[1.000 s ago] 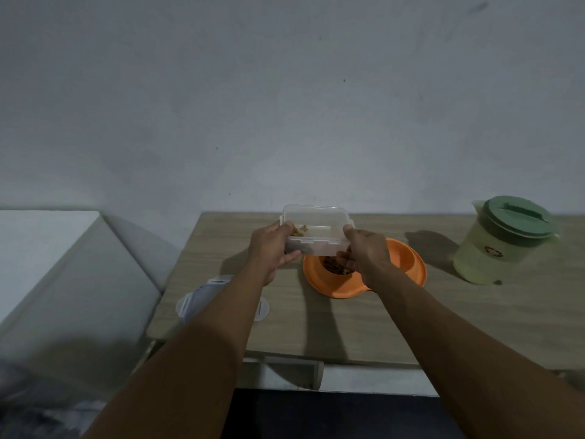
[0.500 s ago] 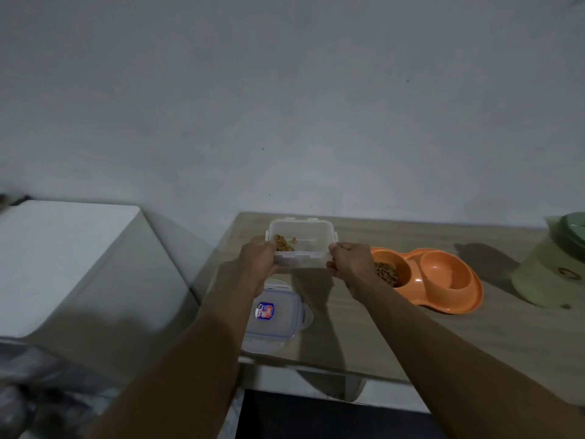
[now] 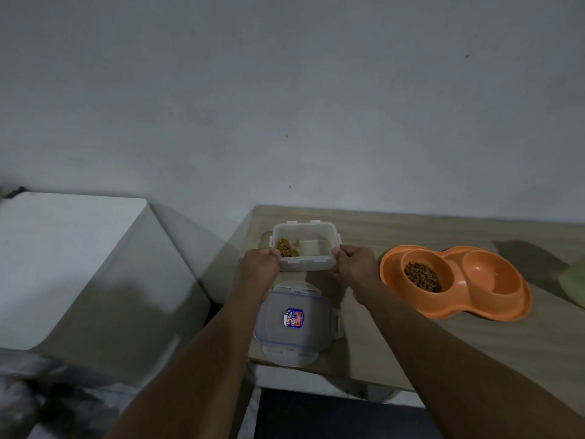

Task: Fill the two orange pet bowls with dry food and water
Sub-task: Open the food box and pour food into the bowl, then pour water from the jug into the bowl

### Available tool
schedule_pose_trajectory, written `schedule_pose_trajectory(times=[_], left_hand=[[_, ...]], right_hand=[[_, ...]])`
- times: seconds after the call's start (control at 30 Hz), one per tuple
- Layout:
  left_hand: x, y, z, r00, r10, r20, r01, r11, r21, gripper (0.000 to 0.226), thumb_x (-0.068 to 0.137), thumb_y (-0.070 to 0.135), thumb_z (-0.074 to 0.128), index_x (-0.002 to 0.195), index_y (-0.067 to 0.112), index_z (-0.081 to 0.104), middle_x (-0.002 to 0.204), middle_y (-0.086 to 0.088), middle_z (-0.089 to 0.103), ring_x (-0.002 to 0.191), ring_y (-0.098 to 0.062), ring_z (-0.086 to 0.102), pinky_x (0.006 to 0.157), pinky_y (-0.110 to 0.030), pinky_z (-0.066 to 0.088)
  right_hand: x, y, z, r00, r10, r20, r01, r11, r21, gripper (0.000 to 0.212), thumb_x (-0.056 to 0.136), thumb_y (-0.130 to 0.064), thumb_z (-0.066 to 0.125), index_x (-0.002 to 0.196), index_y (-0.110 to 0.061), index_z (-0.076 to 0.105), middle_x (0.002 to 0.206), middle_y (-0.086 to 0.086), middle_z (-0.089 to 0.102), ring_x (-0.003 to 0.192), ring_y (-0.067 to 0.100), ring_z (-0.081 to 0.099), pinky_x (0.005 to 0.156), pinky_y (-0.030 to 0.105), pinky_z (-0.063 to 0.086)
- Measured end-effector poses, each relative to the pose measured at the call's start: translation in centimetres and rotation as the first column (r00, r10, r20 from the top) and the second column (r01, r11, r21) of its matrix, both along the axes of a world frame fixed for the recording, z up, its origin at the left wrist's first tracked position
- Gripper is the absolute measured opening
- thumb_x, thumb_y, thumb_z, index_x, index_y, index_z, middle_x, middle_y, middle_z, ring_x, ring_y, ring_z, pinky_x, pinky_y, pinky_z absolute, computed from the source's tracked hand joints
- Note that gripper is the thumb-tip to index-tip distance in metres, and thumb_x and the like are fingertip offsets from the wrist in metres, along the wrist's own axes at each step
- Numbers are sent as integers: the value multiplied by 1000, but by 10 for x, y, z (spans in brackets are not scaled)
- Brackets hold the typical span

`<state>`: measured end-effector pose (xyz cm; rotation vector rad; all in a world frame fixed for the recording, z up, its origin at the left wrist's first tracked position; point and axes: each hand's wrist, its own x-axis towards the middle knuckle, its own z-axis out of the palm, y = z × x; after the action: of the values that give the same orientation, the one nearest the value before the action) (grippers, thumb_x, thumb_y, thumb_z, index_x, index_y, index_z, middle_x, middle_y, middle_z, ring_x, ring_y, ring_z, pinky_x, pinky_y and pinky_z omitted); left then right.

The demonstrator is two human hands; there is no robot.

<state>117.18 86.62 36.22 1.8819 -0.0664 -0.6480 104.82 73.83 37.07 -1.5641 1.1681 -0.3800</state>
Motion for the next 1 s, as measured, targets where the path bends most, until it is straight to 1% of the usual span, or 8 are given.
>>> schedule_pose_trajectory(times=[0.1,0.23,0.43,0.6,0.7,0.83,0.97,1.0], left_hand=[[2,-1,1,998,-23,53,19,998,66,23,94,22,58,110,15,73,108,-8,72,99,-23,67,92,-41,57],[0,-3,12,990,-52,129,32,988,152,28,94,23,54,108,8,74,105,-14,71,98,-29,65,88,-37,56],[-9,-3,38,971,3,240,-70,959,273,34,94,24,54,109,-1,71,111,-19,70,103,-34,65,84,-36,51],[-31,-12,72,915,15,403,-117,966,231,35,94,16,51,122,3,65,121,-16,68,112,-33,63,92,-37,50],[-47,-31,91,900,-27,435,-65,979,195,35,93,16,50,121,4,67,121,-15,68,110,-32,65,92,-38,53],[-83,-67,113,878,-118,463,43,984,171,36,94,17,49,124,7,67,127,-12,66,118,-32,60,96,-37,49],[-123,-103,128,856,-221,468,167,974,154,25,93,18,52,106,8,71,104,-7,71,105,-33,62,85,-33,49],[-137,-116,131,852,-243,464,198,969,146,26,93,18,52,109,8,71,107,-7,71,106,-32,62,87,-33,49]], right_hand=[[4,-4,-4,999,18,-31,-19,1000,-21,23,93,-28,62,81,-12,74,84,20,73,86,38,70,83,56,57],[3,-3,5,997,51,-61,-53,998,-25,34,93,-34,60,107,-6,71,95,21,71,94,41,68,86,57,55],[-12,-1,32,997,46,-65,-44,999,21,34,98,-32,55,99,1,65,81,13,61,84,35,65,81,58,57],[-39,-11,55,999,18,-51,-20,1000,-24,36,97,-33,55,105,0,65,95,19,64,96,41,66,82,56,58],[-63,-26,73,999,-33,-31,30,993,-112,42,97,-35,55,106,4,65,95,22,65,97,43,66,87,58,55],[-104,-51,95,994,-98,-47,82,963,-256,42,97,-40,53,91,-1,68,86,20,63,94,41,64,90,53,53],[-151,-80,114,979,-201,-16,187,935,-303,48,99,-37,50,93,8,67,75,19,56,79,37,57,85,52,52],[-167,-89,119,971,-237,-8,223,923,-314,47,99,-36,50,89,7,67,75,19,57,81,38,58,86,53,51]])
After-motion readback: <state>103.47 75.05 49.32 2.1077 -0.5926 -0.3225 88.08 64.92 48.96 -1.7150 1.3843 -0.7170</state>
